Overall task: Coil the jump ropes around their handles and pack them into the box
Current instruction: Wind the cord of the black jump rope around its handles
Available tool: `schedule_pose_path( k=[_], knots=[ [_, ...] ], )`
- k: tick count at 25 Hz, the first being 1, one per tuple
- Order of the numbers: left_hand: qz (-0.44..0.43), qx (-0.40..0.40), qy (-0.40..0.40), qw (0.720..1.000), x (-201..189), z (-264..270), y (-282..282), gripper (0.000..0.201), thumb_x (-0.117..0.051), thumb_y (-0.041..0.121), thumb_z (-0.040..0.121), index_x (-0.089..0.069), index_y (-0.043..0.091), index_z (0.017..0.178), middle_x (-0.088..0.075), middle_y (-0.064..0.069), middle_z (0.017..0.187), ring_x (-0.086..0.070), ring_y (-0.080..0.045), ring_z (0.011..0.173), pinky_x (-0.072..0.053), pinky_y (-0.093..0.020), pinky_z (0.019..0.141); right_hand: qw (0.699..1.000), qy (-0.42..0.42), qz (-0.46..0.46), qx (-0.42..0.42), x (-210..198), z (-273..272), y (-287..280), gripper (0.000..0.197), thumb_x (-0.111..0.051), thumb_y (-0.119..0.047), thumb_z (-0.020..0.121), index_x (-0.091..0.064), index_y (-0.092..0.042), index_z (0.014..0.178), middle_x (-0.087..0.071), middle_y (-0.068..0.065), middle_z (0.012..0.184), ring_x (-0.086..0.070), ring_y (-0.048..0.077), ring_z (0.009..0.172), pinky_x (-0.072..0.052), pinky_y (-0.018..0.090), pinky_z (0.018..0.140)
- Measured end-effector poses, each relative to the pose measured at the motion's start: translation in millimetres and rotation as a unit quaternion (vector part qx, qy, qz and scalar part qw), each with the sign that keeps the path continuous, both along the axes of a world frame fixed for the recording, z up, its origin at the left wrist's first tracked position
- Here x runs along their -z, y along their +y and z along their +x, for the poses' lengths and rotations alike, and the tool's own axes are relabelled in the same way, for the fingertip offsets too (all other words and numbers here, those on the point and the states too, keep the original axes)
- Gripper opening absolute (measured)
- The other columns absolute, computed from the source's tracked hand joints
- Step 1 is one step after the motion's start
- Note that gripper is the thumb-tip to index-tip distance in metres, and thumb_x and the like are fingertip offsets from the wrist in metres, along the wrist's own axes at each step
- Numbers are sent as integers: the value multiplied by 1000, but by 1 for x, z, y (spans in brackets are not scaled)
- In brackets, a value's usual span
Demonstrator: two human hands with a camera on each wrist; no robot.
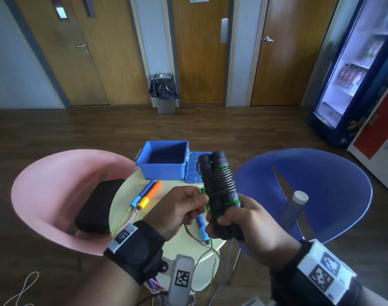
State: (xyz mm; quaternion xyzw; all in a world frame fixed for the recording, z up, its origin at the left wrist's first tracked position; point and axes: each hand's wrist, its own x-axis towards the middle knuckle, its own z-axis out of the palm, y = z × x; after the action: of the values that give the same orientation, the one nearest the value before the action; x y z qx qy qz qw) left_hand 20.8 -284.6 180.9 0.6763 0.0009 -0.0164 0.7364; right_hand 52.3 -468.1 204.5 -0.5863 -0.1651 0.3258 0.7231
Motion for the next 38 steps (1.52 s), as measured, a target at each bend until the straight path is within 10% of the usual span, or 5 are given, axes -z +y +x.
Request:
schedule_pose_path(
  k=[8, 12, 16, 28, 38],
  knots=[
    [72, -8, -23, 997, 3, -9, 0, 26, -73, 43, 71, -58, 24, 61, -39, -1, 57, -28, -10, 48, -26, -20, 47, 998, -58, -18, -10, -2, -10, -6, 32, -59, -5, 58, -56, 9, 87, -62, 16, 75, -61, 33, 68, -44, 47, 67],
    [-27, 47, -86, 995, -15, -17, -12, 77, -82, 47, 69, -49, -2, 119, -60, 4, 78, -50, -1, 54, -40, -12, 52, 977, 111, 107, -147, -11, -10, -11, 40, -58, -11, 60, -63, 4, 96, -63, 26, 87, -66, 41, 79, -55, 46, 76],
    [-46, 53, -132, 989, -35, -23, -31, 97, -80, 65, 64, -44, 15, 140, -68, -14, 119, -61, -35, 97, -45, -49, 85, 928, 186, 173, -273, -14, -16, -3, 41, -53, -22, 77, -59, -2, 112, -70, 17, 99, -70, 36, 98, -59, 42, 80],
    [67, -221, -107, 967, -40, -15, -41, 58, -86, 45, 45, -64, 35, 98, -75, 2, 79, -71, -16, 70, -57, -34, 66, 978, -145, -128, -78, -23, -21, 8, 34, -57, -12, 65, -53, 11, 89, -53, 15, 74, -50, 24, 68, -44, 42, 65],
    [76, -113, -149, 979, -37, -26, -22, 59, -75, 26, 77, -54, 31, 132, -67, 3, 70, -55, -4, 61, -44, -14, 60, 997, 8, 21, -74, -15, -12, -7, 34, -49, -8, 52, -66, 2, 79, -60, 29, 75, -59, 37, 60, -51, 36, 57]
  ],
)
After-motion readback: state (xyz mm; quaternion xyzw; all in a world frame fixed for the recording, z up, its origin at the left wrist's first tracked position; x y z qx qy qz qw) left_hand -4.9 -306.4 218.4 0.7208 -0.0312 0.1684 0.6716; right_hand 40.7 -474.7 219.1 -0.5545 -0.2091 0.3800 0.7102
